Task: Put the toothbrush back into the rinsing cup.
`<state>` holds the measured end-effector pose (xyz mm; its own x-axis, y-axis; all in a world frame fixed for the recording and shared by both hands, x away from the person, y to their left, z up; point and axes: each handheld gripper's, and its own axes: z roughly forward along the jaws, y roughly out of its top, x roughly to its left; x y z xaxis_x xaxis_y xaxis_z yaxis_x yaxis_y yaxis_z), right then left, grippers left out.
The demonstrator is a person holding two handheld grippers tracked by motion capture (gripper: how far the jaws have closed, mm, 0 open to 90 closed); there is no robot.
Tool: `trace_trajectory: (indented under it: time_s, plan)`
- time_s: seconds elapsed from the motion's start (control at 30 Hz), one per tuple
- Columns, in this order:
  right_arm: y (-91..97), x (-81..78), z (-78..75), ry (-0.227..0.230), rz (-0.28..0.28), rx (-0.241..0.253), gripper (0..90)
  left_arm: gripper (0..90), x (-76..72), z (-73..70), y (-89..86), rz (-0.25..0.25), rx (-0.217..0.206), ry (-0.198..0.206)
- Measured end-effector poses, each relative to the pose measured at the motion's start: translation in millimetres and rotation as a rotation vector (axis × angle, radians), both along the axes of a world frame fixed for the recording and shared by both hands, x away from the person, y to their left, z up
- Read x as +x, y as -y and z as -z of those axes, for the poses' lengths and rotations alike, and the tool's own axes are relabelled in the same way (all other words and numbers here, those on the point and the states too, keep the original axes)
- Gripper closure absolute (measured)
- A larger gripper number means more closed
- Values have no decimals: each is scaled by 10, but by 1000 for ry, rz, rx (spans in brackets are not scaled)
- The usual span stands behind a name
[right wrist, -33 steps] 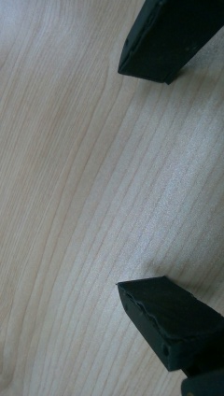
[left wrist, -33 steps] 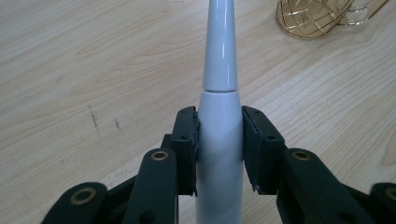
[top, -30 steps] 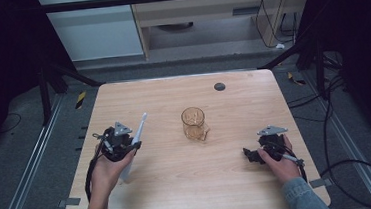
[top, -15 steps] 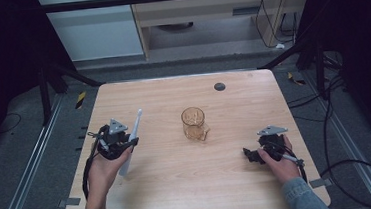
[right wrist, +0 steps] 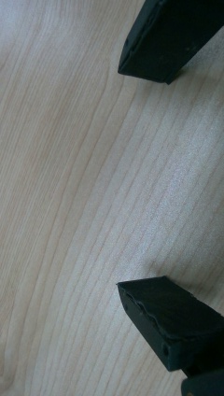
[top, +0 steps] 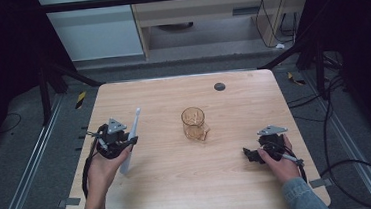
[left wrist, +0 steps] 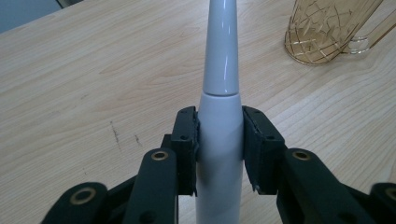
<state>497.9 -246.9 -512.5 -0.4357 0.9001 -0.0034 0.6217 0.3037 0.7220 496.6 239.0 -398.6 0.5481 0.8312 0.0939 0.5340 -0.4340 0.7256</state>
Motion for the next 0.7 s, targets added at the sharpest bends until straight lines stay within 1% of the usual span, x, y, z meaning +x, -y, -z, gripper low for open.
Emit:
trace_trajectory:
  time_s: [0.17,0.2,0.33,0.4,0.5,0.53,0.57,0.6,0.67,0.7]
  plan:
    - [0,0,0,0,0,0,3,674,5,-25,57,20,6,11]
    - [0,0,0,0,0,-1,3,674,15,-48,69,25,11,16]
    - [0,0,0,0,0,0,3,674,50,-125,106,38,9,32]
    - [0,0,0,0,-1,0,3,674,82,-166,134,45,4,39]
    - [0,0,0,0,0,1,3,674,117,-191,160,53,5,44]
    - [0,0,0,0,-1,0,3,674,159,-217,196,60,5,49]
    - [0,0,0,0,0,0,3,674,159,-217,196,60,5,49]
    - [1,0,0,0,-1,0,3,674,195,-234,230,73,2,56]
    - [0,0,0,0,-1,0,3,674,226,-250,265,85,17,59]
    - [-1,0,0,0,0,0,3,674,246,-255,287,87,14,62]
